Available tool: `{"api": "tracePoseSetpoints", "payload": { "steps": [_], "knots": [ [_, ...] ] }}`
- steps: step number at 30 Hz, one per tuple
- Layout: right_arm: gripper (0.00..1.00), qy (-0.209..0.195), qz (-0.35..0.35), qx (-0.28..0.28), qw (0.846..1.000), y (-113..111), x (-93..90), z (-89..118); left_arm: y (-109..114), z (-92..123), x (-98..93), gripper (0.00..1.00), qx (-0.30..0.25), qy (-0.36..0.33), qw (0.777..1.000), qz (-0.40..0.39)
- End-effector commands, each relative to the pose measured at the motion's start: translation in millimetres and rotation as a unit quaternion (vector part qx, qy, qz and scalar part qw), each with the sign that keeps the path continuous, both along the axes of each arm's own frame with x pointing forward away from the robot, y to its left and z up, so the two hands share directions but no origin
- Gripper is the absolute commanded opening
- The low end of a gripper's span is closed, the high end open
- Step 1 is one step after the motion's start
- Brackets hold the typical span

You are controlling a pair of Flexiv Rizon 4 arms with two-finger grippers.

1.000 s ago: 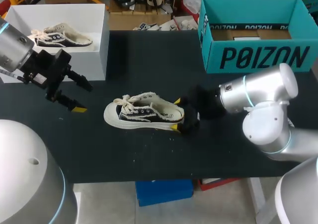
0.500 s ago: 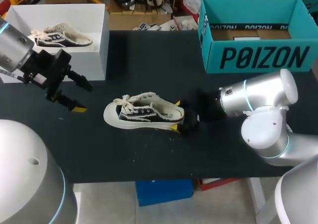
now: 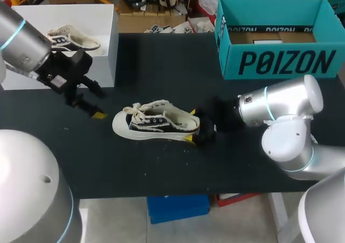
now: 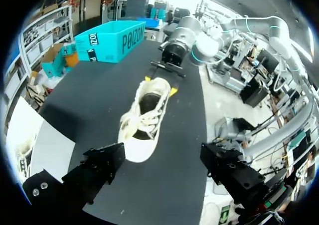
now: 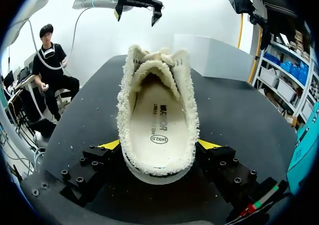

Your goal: Take the shoe out of the shoebox, open the shoe tongue, remove and reinsert the insole, then place the shoe into the shoebox

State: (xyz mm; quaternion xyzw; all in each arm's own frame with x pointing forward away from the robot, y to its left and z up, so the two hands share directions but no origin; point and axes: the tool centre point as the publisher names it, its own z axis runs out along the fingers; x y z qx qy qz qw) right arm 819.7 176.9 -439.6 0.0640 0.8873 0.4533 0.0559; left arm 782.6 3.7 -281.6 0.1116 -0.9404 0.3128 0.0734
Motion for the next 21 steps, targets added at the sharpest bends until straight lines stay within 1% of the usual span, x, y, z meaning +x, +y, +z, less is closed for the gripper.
{"api": "tracePoseSetpoints", "payload": {
  "steps": [1,14,17,19,20,21],
  "knots": [
    [0.00,0.000,-0.001,-0.001,1.000,2,0.3,-3,-15,9,-11.2,1.00,0.033,-0.032,0.999,0.011],
    [0.00,0.000,-0.001,-0.001,1.000,2,0.3,-3,-15,9,-11.2,1.00,0.033,-0.032,0.999,0.011],
    [0.00,0.000,-0.001,-0.001,1.000,2,0.3,-3,-27,4,-9.4,1.00,0.057,-0.016,0.994,0.090],
    [0.00,0.000,-0.001,-0.001,1.000,2,0.3,-3,-36,2,-11.0,1.00,0.077,0.004,0.989,0.124],
    [0.00,0.000,-0.001,-0.001,1.000,2,0.3,-3,-45,-1,-12.0,1.00,0.087,0.029,0.983,0.156],
    [0.00,0.000,-0.001,-0.001,1.000,2,0.3,-3,-51,-2,-13.0,1.00,0.104,0.049,0.979,0.169]
  ]
}}
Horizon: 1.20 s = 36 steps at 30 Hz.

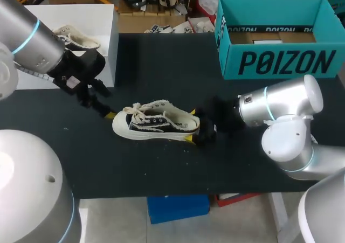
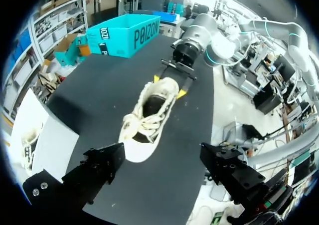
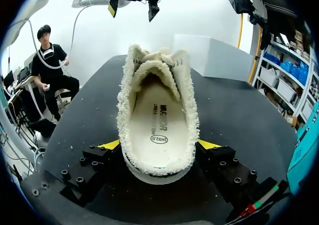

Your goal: Take the shoe out of the shoebox, open the shoe tongue, remove and reinsert the insole, then place the shoe into the shoebox

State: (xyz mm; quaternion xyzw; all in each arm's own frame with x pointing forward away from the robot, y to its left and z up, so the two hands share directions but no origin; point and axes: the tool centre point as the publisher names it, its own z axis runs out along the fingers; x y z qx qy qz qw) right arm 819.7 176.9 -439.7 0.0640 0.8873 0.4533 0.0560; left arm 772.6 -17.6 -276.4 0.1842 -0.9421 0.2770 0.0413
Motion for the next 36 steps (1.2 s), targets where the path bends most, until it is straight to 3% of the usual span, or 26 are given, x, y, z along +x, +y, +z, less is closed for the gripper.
{"api": "tracePoseSetpoints", "payload": {
  "steps": [1,4,6,21,27,36],
  "knots": [
    [0.00,0.000,-0.001,-0.001,1.000,2,0.3,-3,-36,-10,-3.7,1.00,0.074,0.063,0.989,0.114],
    [0.00,0.000,-0.001,-0.001,1.000,2,0.3,-3,-51,-17,0.6,1.00,0.151,0.091,0.968,0.180],
    [0.00,0.000,-0.001,-0.001,1.000,2,0.3,-3,-59,-16,2.7,1.00,0.132,0.115,0.964,0.199],
    [0.00,0.000,-0.001,-0.001,1.000,2,0.3,-3,-59,-16,2.7,1.00,0.132,0.115,0.964,0.199],
    [0.00,0.000,-0.001,-0.001,1.000,2,0.3,-3,-83,-22,7.2,1.00,0.205,0.151,0.929,0.267],
    [0.00,0.000,-0.001,-0.001,1.000,2,0.3,-3,-119,-26,23.8,1.00,0.286,0.143,0.887,0.334]
  ]
}}
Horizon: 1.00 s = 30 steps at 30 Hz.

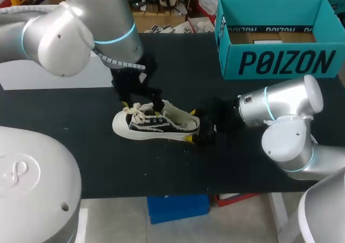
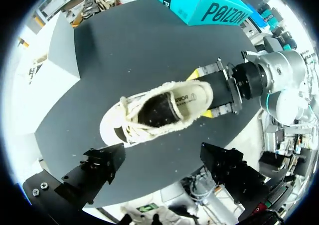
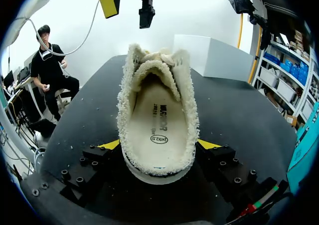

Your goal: Take the shoe out of the shoebox, open the shoe tongue, remove and reinsert the insole, then place the shoe into the shoebox

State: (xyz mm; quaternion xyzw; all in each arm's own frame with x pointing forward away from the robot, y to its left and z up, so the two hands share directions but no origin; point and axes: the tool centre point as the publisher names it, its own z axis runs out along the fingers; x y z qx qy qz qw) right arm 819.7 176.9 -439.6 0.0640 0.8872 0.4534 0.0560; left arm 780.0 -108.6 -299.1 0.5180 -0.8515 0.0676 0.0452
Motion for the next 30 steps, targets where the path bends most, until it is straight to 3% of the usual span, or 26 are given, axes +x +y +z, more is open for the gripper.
{"api": "tracePoseSetpoints", "payload": {
  "steps": [1,12,30],
  "knots": [
    [0.00,0.000,-0.001,-0.001,1.000,2,0.4,-3,-30,-5,18.3,1.00,0.108,0.037,0.993,0.011],
    [0.00,0.000,-0.001,-0.001,1.000,2,0.4,-3,-45,-22,34.7,1.00,0.172,0.027,0.984,0.042],
    [0.00,0.000,-0.001,-0.001,1.000,2,0.4,-3,-49,-60,42.8,1.00,0.236,-0.015,0.968,0.083]
  ]
}}
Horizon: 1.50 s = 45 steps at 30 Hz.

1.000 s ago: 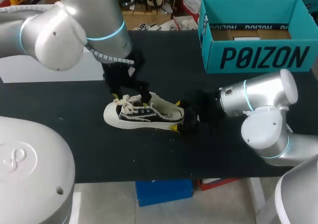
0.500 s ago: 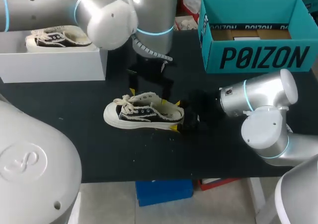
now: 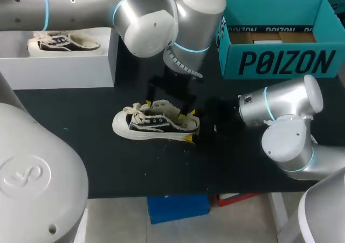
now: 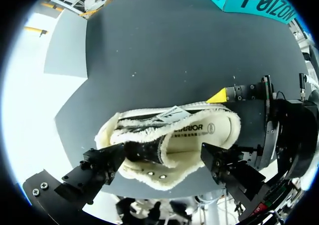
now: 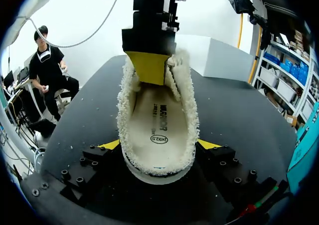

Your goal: Take the shoe out of the shoebox, open the shoe tongue, remove and reinsert the insole, then place the shoe into the shoebox

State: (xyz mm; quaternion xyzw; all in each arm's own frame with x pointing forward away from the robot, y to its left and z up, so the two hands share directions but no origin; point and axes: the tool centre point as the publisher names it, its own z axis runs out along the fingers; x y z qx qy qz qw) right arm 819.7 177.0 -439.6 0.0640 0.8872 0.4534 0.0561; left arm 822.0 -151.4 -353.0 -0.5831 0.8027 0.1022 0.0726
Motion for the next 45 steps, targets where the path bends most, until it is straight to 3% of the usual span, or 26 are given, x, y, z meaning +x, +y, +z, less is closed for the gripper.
{"api": "tracePoseSetpoints", "payload": {
  "steps": [1,13,17,18,21,22,24,35,45],
  "knots": [
    [0.00,0.000,-0.001,-0.001,1.000,2,0.4,-3,-5,-7,1.2,1.00,0.034,-0.007,0.999,0.003],
    [0.00,0.000,-0.001,-0.001,1.000,2,0.4,-3,7,-15,-3.2,1.00,0.056,-0.006,0.998,0.012],
    [0.00,0.000,-0.001,-0.001,1.000,2,0.4,-3,11,-18,-4.7,0.62,0.061,-0.003,0.998,0.012],
    [0.00,0.000,-0.001,-0.001,1.000,2,0.4,-3,11,-18,-5.1,0.42,0.062,-0.003,0.998,0.012],
    [0.00,0.000,-0.001,-0.001,1.000,2,0.4,-3,12,-19,-5.5,0.22,0.064,-0.002,0.998,0.011],
    [0.00,0.000,-0.001,-0.001,1.000,2,0.4,-3,12,-19,-5.6,0.09,0.064,-0.002,0.998,0.011],
    [0.00,0.000,-0.001,-0.001,1.000,2,0.4,-3,11,-19,-6.0,0.00,0.065,-0.001,0.998,0.009],
    [0.00,0.000,-0.001,-0.001,1.000,2,0.4,-3,11,-10,-5.6,0.00,0.053,-0.006,0.999,0.003],
    [0.00,0.000,-0.001,-0.001,1.000,2,0.4,-3,16,11,-3.0,0.00,0.009,-0.022,1.000,0.011]
  ]
}}
